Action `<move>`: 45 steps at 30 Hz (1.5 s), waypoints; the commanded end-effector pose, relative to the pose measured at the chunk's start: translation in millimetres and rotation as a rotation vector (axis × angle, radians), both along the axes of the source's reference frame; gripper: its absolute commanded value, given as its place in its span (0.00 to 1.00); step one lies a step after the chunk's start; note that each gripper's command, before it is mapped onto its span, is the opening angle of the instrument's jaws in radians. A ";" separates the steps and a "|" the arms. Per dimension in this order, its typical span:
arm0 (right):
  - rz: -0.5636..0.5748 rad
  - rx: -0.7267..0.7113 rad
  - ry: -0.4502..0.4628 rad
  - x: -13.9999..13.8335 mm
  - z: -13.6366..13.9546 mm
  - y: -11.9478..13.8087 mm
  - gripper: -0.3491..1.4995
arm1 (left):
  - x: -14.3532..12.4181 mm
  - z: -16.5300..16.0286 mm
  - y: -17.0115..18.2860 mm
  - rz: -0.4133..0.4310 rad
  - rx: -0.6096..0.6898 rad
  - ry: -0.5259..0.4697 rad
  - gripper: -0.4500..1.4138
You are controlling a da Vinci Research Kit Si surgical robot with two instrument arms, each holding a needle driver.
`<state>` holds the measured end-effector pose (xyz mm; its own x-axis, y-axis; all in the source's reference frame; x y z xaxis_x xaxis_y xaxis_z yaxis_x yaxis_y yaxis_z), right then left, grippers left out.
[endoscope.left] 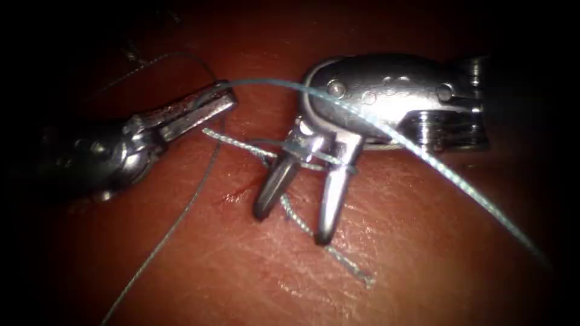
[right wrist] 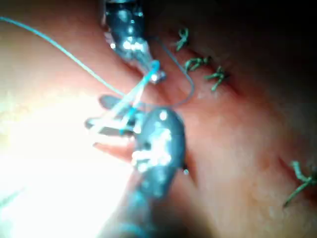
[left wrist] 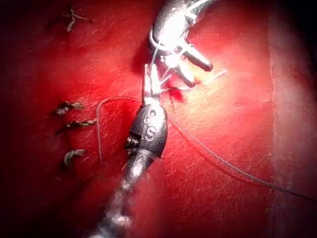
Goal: Wound Closure
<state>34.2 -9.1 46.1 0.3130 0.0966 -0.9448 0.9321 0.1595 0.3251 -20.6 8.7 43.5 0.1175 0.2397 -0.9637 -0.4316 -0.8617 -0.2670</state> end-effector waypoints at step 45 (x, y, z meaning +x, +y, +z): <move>-0.036 -0.183 0.059 -1.1 4.1 -7.1 0.00 | 1.3 1.6 -2.4 0.016 0.042 -0.007 0.00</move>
<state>32.4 -15.8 49.8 0.2577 -0.0876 -0.9622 0.9539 0.1816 0.2389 -18.7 6.8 44.4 0.1189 0.2796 -0.9527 -0.4169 -0.8568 -0.3035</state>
